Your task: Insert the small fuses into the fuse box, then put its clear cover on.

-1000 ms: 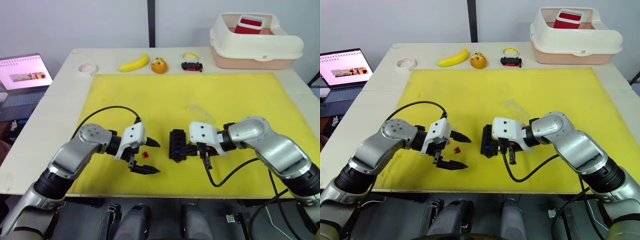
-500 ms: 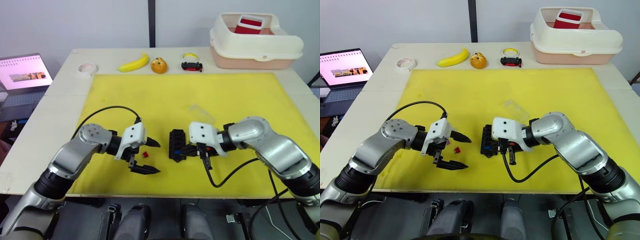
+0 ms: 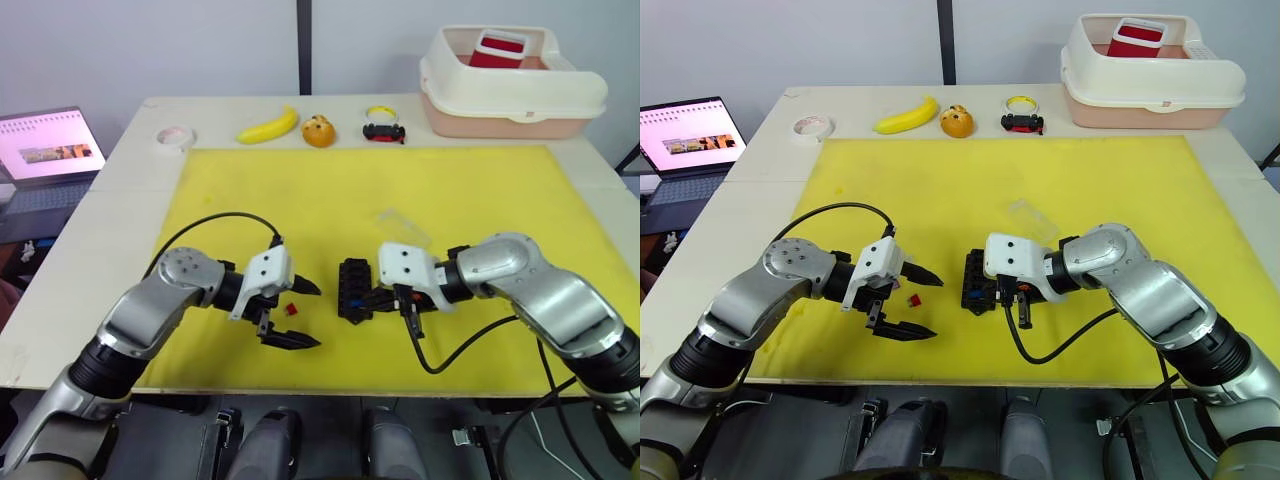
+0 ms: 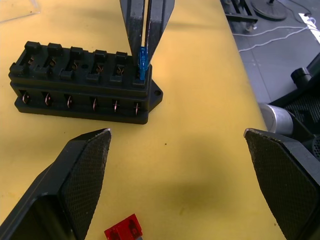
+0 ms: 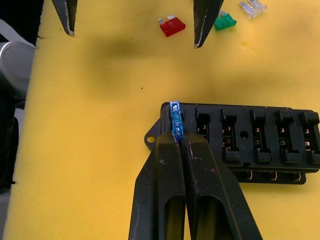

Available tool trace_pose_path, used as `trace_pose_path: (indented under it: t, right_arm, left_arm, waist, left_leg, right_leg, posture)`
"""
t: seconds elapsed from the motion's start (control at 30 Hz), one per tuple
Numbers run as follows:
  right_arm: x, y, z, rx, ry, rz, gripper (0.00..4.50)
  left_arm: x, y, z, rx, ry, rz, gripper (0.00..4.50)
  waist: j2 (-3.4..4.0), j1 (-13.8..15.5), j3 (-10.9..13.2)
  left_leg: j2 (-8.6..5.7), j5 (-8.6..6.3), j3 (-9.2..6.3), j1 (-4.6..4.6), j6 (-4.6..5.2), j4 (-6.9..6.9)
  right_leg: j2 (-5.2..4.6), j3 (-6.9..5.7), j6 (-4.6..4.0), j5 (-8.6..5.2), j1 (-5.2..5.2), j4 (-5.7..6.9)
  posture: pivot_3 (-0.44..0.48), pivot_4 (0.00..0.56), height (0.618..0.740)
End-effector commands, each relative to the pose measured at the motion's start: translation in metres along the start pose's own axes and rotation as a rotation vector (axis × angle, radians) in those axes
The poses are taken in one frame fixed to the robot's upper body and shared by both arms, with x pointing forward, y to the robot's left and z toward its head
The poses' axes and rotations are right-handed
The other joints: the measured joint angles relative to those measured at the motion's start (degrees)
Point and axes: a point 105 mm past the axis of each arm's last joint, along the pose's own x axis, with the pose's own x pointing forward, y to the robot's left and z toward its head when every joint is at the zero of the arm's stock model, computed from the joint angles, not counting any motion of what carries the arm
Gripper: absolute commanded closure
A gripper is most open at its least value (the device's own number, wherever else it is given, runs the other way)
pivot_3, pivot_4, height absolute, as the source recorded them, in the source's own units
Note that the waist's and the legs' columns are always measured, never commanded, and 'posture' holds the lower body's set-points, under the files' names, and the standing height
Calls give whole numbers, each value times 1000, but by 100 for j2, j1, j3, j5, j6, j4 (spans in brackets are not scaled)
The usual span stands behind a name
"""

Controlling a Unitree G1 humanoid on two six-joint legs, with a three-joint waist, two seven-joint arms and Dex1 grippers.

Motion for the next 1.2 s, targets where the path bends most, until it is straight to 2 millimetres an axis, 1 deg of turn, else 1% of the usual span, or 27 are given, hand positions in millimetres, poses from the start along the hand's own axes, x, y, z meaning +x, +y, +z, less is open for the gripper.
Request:
trace_pose_path:
  t: [0.03,0.4,0.77,0.87,0.93,1.03,1.2]
  right_arm:
    - [-8,-3,8,-23,-25,-36,4500]
    - [-4,2,2,-13,-12,-22,4500]
    - [-4,0,0,-20,1,-27,4500]
    - [-6,1,4,-25,-8,-25,3551]
    - [-8,0,8,-27,-21,-23,2688]
    - [-12,-1,14,-37,-41,-26,2688]
    - [-13,-3,17,-44,-51,-41,2688]
  left_arm:
    - [1,-2,9,51,-10,-15,26]
    - [2,-1,9,55,-11,-17,26]
    - [2,-1,9,55,-12,-11,26]
    - [2,-1,9,55,-13,-11,0]
    - [2,-1,9,56,-13,-11,0]
    - [2,0,9,58,-12,-12,0]
    - [3,0,10,59,-12,-14,0]
  waist:
    - [0,0,0]
    - [0,0,0]
    - [0,-1,0]
    - [0,1,0]
    - [0,0,0]
    - [0,0,0]
    - [0,3,0]
  left_leg:
    - [0,0,0,0,0,0]
    - [0,0,0,0,0,0]
    - [0,0,0,0,0,0]
    - [0,0,0,0,0,0]
    - [0,0,0,0,0,0]
    - [0,0,0,0,0,1]
    - [0,0,0,0,0,1]
  right_leg:
    - [0,0,0,0,0,0]
    - [0,0,0,0,1,0]
    - [0,0,0,0,0,0]
    - [0,0,0,0,0,0]
    - [0,0,0,0,0,0]
    - [0,0,0,0,0,1]
    - [0,0,0,0,0,0]
  posture:
    - [0,150,740]
    - [0,150,740]
    - [0,150,740]
    - [0,150,740]
    - [0,150,740]
    - [0,150,740]
    - [0,150,740]
